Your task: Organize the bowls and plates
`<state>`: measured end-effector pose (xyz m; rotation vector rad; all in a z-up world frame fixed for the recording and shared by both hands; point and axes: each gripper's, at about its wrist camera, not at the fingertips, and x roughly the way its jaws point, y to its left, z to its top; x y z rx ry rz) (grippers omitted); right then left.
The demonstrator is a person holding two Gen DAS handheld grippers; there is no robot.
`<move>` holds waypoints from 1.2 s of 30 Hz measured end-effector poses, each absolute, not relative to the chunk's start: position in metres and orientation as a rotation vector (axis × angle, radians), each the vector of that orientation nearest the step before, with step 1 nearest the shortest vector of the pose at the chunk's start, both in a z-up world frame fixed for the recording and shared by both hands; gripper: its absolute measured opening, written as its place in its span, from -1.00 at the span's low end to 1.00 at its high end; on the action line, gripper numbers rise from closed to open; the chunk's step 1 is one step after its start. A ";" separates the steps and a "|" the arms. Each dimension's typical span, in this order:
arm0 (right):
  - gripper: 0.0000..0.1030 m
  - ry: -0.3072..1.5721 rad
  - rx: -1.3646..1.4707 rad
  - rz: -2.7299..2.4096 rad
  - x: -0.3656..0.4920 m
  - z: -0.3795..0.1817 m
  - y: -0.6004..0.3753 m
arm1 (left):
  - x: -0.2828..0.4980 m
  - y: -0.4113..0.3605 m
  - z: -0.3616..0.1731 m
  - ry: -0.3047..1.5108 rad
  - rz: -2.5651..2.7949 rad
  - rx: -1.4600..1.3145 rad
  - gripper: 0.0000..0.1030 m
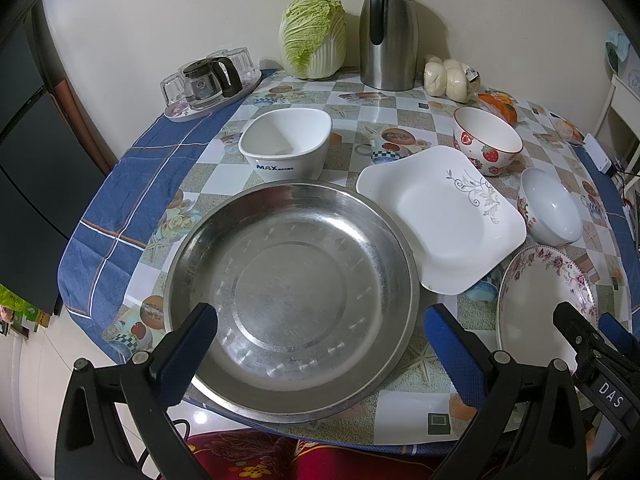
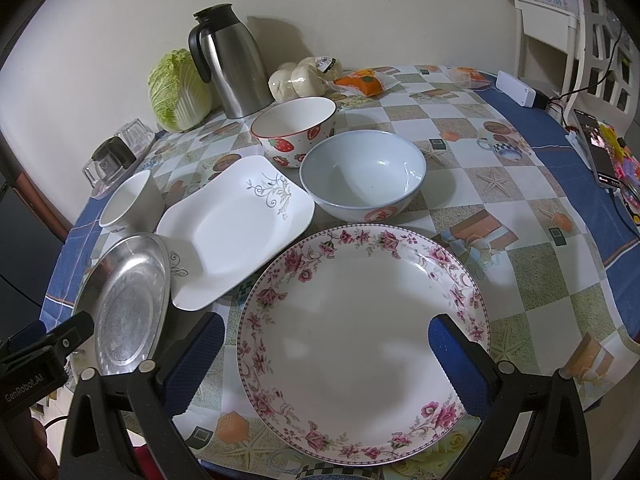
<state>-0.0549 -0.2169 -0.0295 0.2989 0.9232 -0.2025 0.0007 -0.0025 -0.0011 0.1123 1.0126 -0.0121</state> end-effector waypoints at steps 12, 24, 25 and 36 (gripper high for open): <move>1.00 0.923 0.299 -0.202 -0.055 -0.030 -0.217 | 0.001 -0.002 -0.001 1.013 -0.012 0.112 1.00; 1.00 0.924 0.299 -0.202 -0.055 -0.030 -0.217 | 0.000 -0.002 -0.002 1.015 -0.012 0.111 1.00; 1.00 0.924 0.299 -0.202 -0.055 -0.030 -0.217 | 0.000 -0.002 -0.002 1.014 -0.012 0.112 1.00; 1.00 0.925 0.299 -0.202 -0.054 -0.030 -0.217 | -0.002 -0.001 -0.007 1.019 -0.015 0.110 1.00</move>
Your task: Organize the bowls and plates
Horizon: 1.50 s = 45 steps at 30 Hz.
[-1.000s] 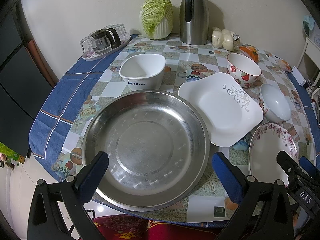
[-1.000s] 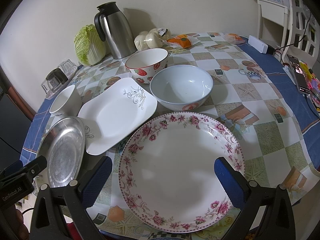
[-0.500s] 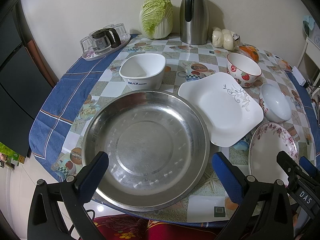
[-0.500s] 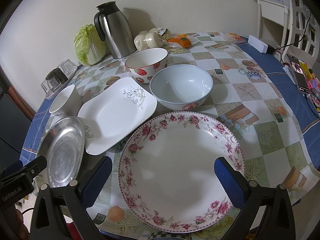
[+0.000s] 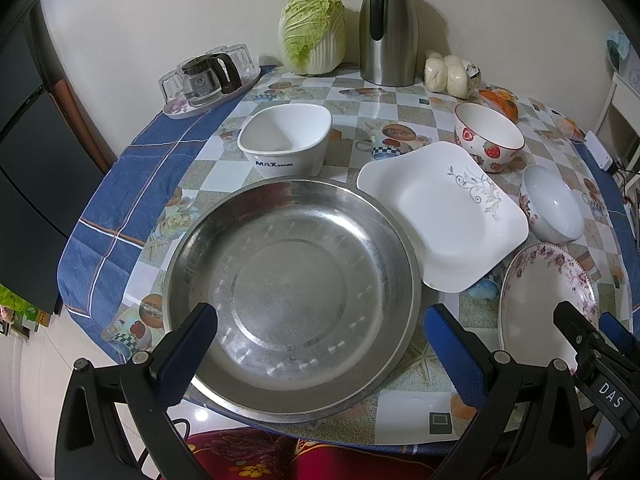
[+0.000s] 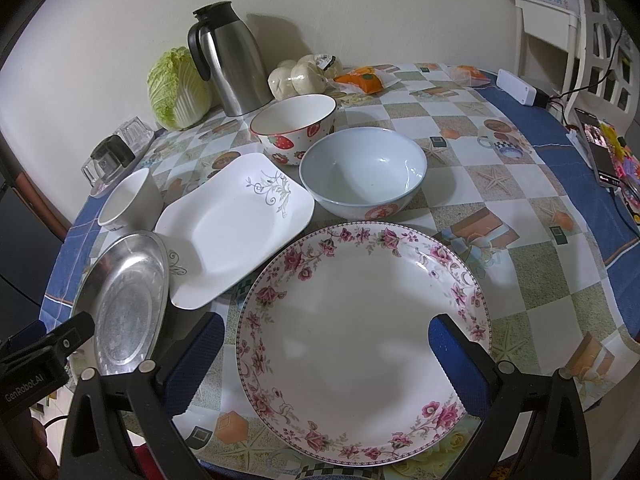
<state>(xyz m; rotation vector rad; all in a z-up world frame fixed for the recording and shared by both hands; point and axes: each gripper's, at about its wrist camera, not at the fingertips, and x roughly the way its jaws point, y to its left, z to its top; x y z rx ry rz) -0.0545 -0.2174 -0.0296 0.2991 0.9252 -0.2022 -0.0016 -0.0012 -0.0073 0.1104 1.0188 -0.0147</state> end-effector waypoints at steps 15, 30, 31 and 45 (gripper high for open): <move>1.00 0.951 0.294 -0.192 -0.047 -0.042 -0.208 | 0.006 0.013 -0.009 1.042 -0.011 0.077 1.00; 1.00 0.934 0.235 -0.092 -0.034 -0.038 -0.179 | 0.020 0.063 -0.018 1.077 0.075 -0.129 1.00; 1.00 0.935 0.236 -0.084 -0.033 -0.038 -0.178 | 0.021 0.071 -0.018 1.063 0.093 -0.157 1.00; 1.00 0.880 0.157 0.069 -0.018 -0.031 -0.139 | 0.022 0.145 -0.030 0.924 0.169 -0.324 1.00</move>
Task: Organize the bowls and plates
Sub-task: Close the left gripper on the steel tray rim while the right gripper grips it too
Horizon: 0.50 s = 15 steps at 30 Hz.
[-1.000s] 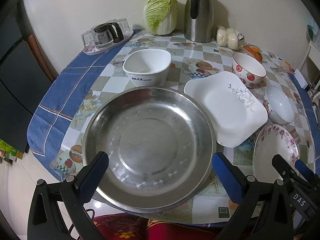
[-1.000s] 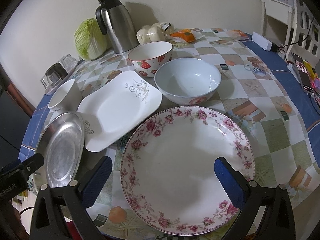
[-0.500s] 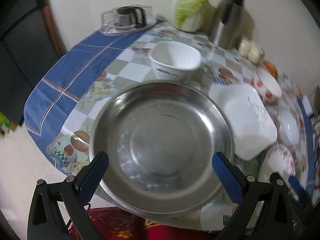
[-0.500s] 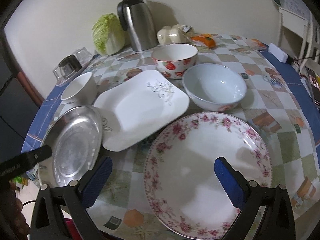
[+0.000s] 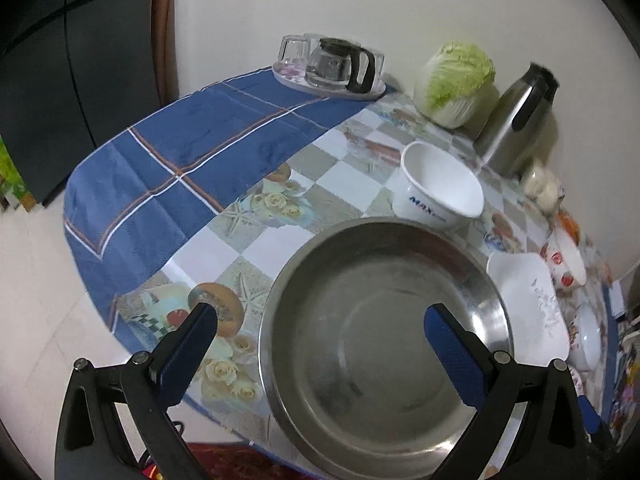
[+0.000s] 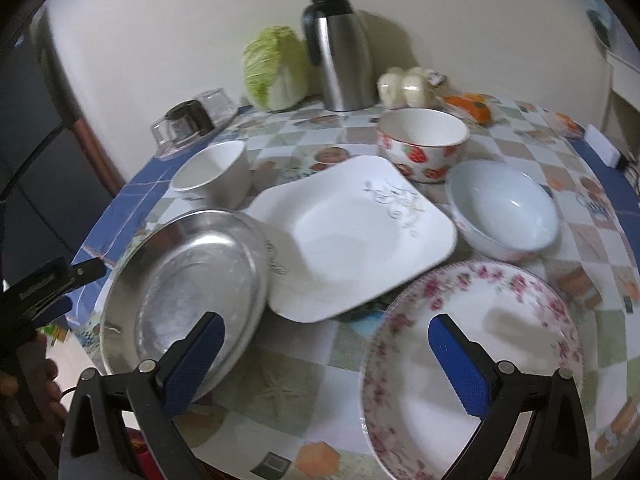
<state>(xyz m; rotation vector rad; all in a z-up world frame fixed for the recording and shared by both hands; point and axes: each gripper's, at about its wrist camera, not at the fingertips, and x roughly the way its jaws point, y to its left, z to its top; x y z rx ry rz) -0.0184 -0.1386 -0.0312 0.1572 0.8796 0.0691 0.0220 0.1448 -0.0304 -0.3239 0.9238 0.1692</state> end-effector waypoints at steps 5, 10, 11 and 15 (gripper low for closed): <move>0.92 0.888 0.118 0.114 -0.012 -0.033 -0.123 | 0.025 0.150 -0.040 0.957 0.140 -0.344 1.00; 0.70 0.917 0.109 0.171 -0.009 -0.038 -0.112 | 0.025 0.151 -0.049 0.986 0.171 -0.303 1.00; 0.64 0.923 0.108 0.180 -0.009 -0.039 -0.111 | 0.025 0.152 -0.050 0.986 0.173 -0.305 1.00; 0.28 0.975 0.157 0.248 -0.008 -0.046 -0.110 | 0.025 0.159 -0.057 0.998 0.177 -0.335 0.98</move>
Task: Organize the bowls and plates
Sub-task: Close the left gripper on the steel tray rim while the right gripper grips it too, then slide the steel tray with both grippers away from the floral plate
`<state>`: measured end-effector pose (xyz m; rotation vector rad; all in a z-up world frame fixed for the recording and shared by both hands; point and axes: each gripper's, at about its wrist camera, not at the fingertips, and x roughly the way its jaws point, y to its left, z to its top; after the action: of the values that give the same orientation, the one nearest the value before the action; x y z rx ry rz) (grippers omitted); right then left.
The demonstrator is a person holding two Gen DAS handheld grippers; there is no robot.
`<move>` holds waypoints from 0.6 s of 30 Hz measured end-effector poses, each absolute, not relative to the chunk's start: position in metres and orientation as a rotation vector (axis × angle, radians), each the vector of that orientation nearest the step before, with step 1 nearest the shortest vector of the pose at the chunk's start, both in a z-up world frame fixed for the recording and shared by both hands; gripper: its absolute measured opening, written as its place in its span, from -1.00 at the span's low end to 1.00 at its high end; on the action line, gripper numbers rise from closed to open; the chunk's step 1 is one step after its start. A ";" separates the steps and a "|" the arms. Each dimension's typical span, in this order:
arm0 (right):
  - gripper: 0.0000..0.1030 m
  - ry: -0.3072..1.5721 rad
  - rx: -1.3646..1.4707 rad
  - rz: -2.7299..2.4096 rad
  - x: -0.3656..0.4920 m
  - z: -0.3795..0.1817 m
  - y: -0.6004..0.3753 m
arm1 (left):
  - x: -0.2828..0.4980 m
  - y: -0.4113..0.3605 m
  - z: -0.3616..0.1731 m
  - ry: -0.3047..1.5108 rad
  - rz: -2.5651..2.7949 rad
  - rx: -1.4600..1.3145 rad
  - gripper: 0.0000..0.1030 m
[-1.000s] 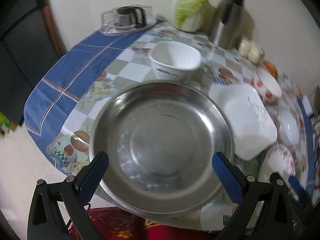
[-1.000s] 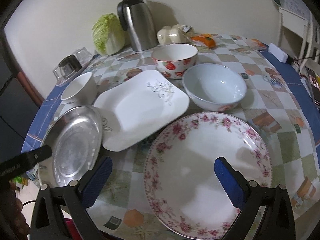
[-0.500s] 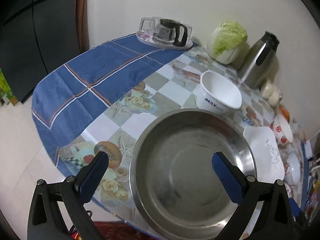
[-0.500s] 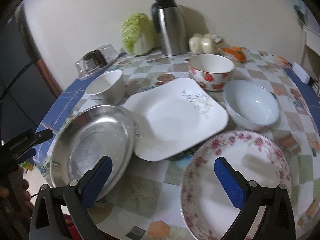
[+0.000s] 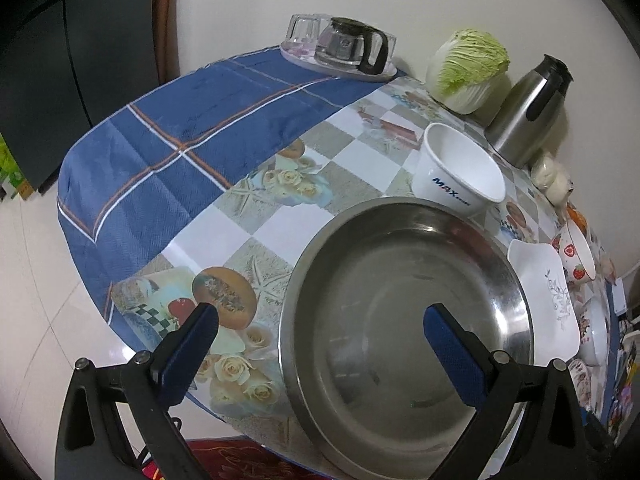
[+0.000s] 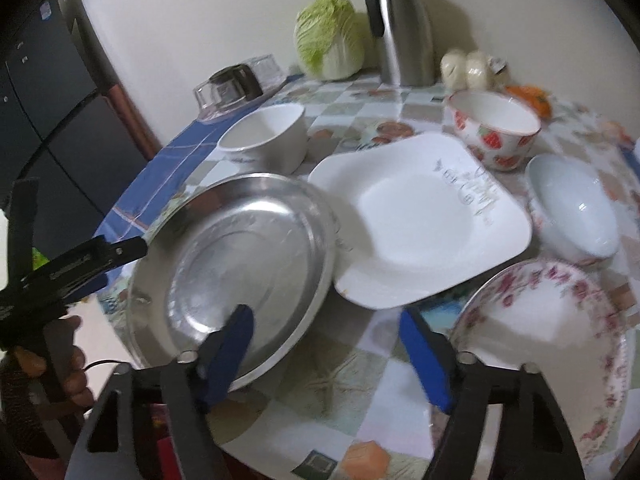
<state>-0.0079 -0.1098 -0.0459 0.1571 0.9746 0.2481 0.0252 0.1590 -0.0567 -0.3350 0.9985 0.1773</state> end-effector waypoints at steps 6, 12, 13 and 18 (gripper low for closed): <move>-0.27 1.022 0.165 0.284 -0.005 -0.054 -0.105 | 0.029 0.161 -0.069 1.042 0.170 -0.348 0.46; -0.41 1.051 0.115 0.312 0.002 -0.062 -0.089 | 0.032 0.161 -0.078 1.072 0.154 -0.346 0.17; -0.41 1.056 0.108 0.311 0.004 -0.063 -0.087 | 0.034 0.161 -0.080 1.079 0.152 -0.345 0.06; -0.50 1.089 0.093 0.304 0.014 -0.075 -0.082 | 0.040 0.160 -0.089 1.104 0.156 -0.319 -0.05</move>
<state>0.0142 -0.0816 -0.0753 0.0928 1.0893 0.3045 0.0404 0.1597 -0.0891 -0.3188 1.1040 0.1558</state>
